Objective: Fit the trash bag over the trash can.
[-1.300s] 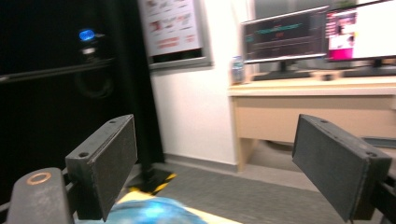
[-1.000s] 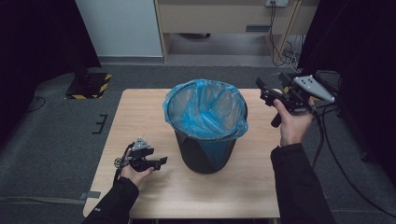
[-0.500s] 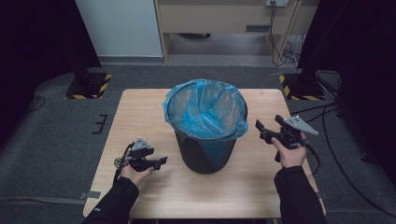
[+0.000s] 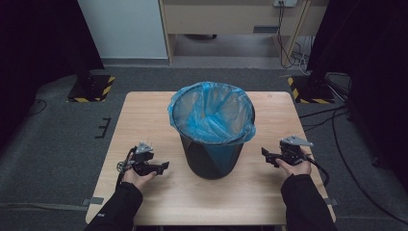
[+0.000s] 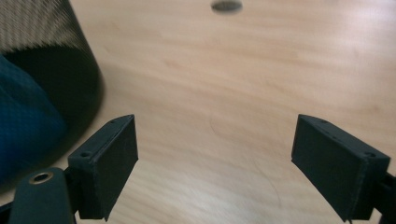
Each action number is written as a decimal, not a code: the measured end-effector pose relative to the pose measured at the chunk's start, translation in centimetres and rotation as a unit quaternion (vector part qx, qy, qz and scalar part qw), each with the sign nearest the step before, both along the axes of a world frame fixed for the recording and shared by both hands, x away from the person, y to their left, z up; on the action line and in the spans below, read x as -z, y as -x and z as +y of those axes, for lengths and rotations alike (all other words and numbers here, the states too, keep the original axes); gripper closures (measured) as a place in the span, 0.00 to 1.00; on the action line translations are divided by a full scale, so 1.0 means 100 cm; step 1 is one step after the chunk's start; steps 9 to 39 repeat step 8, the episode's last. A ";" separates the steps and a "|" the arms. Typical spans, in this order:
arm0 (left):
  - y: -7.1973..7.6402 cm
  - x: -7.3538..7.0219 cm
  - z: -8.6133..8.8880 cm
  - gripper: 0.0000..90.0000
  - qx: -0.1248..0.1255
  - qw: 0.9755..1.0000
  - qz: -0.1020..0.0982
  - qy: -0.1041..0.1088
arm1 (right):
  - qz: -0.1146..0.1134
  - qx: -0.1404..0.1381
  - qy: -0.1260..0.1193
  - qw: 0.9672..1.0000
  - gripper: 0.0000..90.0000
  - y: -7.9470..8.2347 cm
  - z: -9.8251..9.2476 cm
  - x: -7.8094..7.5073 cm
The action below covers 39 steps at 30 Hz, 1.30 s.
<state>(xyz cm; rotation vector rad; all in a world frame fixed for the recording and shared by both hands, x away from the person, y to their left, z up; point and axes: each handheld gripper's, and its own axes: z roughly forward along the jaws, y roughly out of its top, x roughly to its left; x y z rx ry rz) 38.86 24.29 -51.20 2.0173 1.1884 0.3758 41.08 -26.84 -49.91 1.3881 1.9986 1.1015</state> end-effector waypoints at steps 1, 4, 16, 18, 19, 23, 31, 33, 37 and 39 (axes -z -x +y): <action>0.000 0.001 0.001 0.21 -0.007 1.000 0.003 0.000 | 0.008 0.000 0.013 1.000 0.16 -0.001 -0.002 0.004; -0.002 0.003 0.007 0.20 -0.016 1.000 0.009 -0.014 | 0.020 -0.002 0.024 0.999 0.15 -0.003 -0.006 0.007; -0.006 0.007 0.011 0.19 -0.027 0.999 0.018 -0.022 | 0.035 0.001 0.031 0.999 0.15 -0.006 -0.011 0.012; -0.006 0.007 0.011 0.19 -0.027 0.999 0.018 -0.022 | 0.035 0.001 0.031 0.999 0.15 -0.006 -0.011 0.012; -0.006 0.007 0.011 0.19 -0.027 0.999 0.018 -0.022 | 0.035 0.001 0.031 0.999 0.15 -0.006 -0.011 0.012; -0.006 0.007 0.011 0.19 -0.027 0.999 0.018 -0.022 | 0.035 0.001 0.031 0.999 0.15 -0.006 -0.011 0.012; -0.006 0.007 0.011 0.19 -0.027 0.999 0.018 -0.022 | 0.035 0.001 0.031 0.999 0.15 -0.006 -0.011 0.012; -0.006 0.007 0.011 0.19 -0.027 0.999 0.018 -0.022 | 0.035 0.001 0.031 0.999 0.15 -0.006 -0.011 0.012; -0.006 0.007 0.011 0.19 -0.027 0.999 0.018 -0.022 | 0.035 0.001 0.031 0.999 0.15 -0.006 -0.011 0.012; -0.006 0.007 0.011 0.19 -0.027 0.999 0.018 -0.022 | 0.035 0.001 0.031 0.999 0.15 -0.006 -0.011 0.012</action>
